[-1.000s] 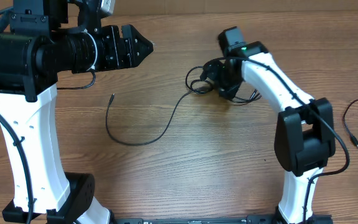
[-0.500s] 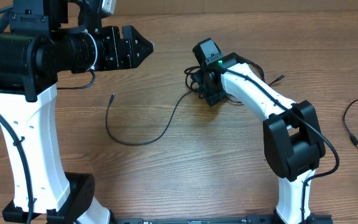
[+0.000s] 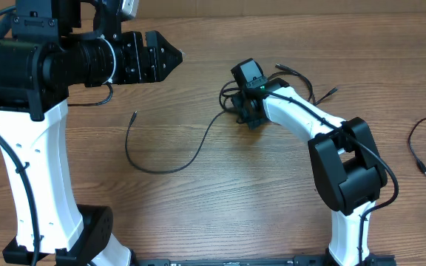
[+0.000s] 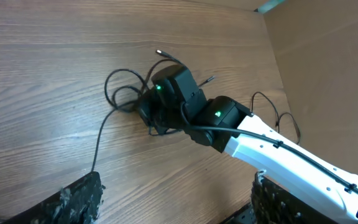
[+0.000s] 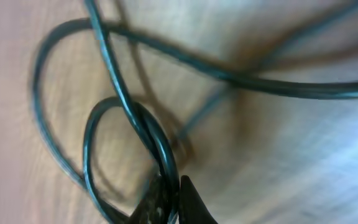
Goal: Untangle cables
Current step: 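Lift the cables with the right gripper toward the left gripper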
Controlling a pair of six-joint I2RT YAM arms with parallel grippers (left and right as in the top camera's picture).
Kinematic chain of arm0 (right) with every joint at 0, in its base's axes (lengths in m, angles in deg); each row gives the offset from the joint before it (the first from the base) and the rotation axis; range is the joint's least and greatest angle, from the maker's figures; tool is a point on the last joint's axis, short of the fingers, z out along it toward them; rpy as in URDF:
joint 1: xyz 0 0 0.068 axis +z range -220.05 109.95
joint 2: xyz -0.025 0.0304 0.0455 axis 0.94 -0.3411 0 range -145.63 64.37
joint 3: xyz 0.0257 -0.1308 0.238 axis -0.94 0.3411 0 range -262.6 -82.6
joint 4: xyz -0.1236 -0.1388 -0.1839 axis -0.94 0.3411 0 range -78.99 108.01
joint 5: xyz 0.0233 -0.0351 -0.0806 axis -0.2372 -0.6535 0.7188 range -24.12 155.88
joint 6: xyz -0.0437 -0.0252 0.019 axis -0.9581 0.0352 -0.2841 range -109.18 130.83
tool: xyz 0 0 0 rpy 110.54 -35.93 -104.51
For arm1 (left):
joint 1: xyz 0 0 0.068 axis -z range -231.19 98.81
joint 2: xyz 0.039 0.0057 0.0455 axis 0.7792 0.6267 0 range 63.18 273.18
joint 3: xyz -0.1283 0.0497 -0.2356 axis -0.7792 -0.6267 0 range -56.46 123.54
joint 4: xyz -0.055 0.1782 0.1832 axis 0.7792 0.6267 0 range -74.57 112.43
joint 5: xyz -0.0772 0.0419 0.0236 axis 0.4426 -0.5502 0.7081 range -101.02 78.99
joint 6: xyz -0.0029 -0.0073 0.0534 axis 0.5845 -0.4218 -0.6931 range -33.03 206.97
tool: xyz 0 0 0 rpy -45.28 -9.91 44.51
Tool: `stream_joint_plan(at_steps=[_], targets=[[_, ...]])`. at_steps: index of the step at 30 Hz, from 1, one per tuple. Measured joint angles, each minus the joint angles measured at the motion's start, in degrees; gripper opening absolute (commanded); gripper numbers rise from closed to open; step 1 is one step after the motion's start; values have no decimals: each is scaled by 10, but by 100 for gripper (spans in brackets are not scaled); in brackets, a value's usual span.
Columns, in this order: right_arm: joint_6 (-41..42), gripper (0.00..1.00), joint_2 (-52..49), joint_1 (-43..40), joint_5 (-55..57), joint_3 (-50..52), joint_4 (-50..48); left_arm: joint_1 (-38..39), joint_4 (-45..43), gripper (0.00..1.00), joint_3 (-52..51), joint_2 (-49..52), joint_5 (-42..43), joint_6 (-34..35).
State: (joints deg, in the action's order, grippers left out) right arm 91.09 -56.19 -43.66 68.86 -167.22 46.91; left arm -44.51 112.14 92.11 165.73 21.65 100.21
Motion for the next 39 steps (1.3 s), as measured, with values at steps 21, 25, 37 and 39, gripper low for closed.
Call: stream_joint_plan(at_steps=[21,25,37,39], targets=[[-384,4,164,-1,-70,-58,-57,0,0,91,0,0,-37,-2],[-406,4,239,-1,-70,-64,-55,0,0,93,0,0,-49,-2],[-420,4,374,-1,-72,-65,-56,1,0,98,0,0,-55,-2],[-419,4,391,-1,-72,-65,-66,6,0,99,-1,0,-55,-2]])
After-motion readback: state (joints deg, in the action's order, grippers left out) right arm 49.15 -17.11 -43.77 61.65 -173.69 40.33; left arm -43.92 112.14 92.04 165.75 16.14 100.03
